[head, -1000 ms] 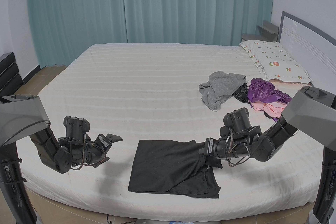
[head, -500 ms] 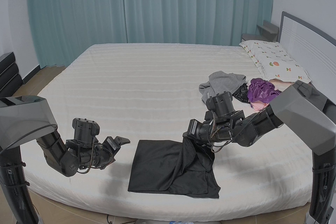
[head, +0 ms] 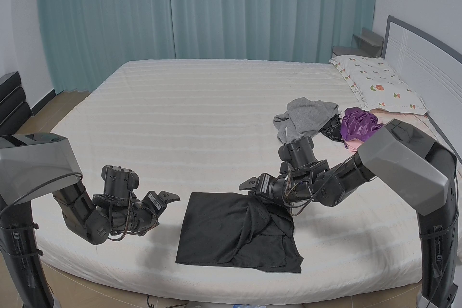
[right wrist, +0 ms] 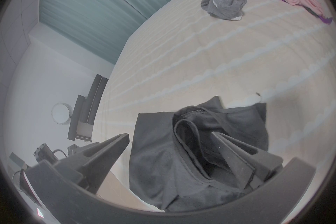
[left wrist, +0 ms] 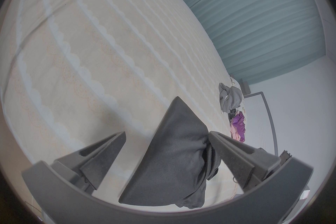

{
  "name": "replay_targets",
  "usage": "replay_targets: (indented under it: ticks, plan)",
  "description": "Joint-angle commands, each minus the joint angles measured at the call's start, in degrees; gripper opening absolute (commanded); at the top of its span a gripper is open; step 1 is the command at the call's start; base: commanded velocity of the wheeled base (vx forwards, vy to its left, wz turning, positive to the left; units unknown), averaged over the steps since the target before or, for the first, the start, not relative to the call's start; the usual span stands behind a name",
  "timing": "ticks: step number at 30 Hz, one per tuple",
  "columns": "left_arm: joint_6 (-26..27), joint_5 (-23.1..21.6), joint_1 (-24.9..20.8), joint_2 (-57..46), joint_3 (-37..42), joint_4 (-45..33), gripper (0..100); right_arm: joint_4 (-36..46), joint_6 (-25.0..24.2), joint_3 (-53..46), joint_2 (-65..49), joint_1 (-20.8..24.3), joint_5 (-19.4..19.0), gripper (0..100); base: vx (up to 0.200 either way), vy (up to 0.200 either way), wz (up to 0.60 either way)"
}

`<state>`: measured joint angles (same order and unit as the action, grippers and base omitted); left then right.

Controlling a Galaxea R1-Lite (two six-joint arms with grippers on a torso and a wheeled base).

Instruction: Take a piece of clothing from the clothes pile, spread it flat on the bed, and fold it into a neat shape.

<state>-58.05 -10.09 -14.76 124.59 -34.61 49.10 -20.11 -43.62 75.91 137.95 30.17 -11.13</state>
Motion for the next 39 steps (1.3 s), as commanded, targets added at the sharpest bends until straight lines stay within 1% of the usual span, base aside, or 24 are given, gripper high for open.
replay_targets:
  ticks: [1, 3, 5, 6, 7, 8, 11, 19, 21, 24, 29, 30, 34, 39]
  plan:
    - [-0.04, -0.01, 0.26, 0.3, 0.16, 0.03, 100, -0.98, 3.8, -6.92, -6.2, -1.61, -0.3, 100, 0.0, 0.0, 0.0]
    - [-0.04, -0.01, 0.35, 0.22, 0.16, 0.03, 100, -1.68, 4.42, -9.47, -7.69, -1.7, -0.56, 100, 0.0, 0.0, 0.0]
    - [-0.04, -0.01, 0.35, 0.3, 0.33, 0.82, 100, -3.7, 4.77, -15.09, -9.8, -1.26, -0.91, 100, 0.0, 0.0, 0.0]
    - [-0.04, -0.01, 0.35, 0.3, 0.33, 0.82, 100, -3.7, 4.77, -15.09, -9.8, -1.26, -0.91, 100, 0.0, 0.0, 0.0]
    - [-0.04, -0.01, 0.35, 0.3, 0.51, 1.35, 100, -6.6, 5.39, -19.22, -10.68, -0.82, -1.26, 100, 0.0, 0.0, 0.0]
    - [-0.04, -0.01, 0.35, 0.3, 0.68, 1.61, 100, -8.27, 5.91, -21.07, -11.03, -0.46, -1.53, 100, 0.0, 0.0, 0.0]
    - [-0.04, 0.07, 0.35, 0.3, 0.77, 1.87, 100, -11.44, 5.74, -24.23, -11.47, 0.24, -1.61, 100, 0.0, 0.0, 0.0]
    - [-0.04, 0.07, 0.52, 0.3, 0.86, 1.87, 100, -11.26, 4.24, -23.79, -8.05, 1.03, -1.79, 100, 0.0, 0.0, 0.0]
    - [-0.04, 0.07, 0.61, 0.3, 0.86, 1.96, 100, -11.09, 1.78, -23.26, -7.78, 1.47, -1.7, 100, 0.0, 0.0, 0.0]
    - [-0.04, 0.07, 0.61, 0.3, 0.77, 1.96, 100, -10.65, 0.73, -22.21, -7.26, 1.73, -1.61, 100, 0.0, 0.0, 0.0]
    - [-0.04, 0.07, 0.61, 0.3, 0.77, 1.96, 100, -7.92, -0.24, -20.89, -7.52, 2.61, -1.09, 100, 0.0, 0.0, 0.0]
    - [-0.04, 0.07, 0.61, 0.22, 0.77, 1.96, 100, -6.6, -1.12, -20.54, -8.13, 2.61, -1.0, 100, 0.0, 0.0, 0.0]
    - [-0.04, 0.07, 0.88, 0.3, 0.77, 1.96, 100, -5.73, -3.14, -20.1, -11.21, 2.7, 0.32, 100, 0.0, 0.0, 0.0]
    - [0.04, 0.07, 0.88, 0.13, 0.86, 1.96, 100, -3.79, -4.46, -19.75, -9.45, 4.19, 0.93, 100, 0.0, 0.0, 0.0]
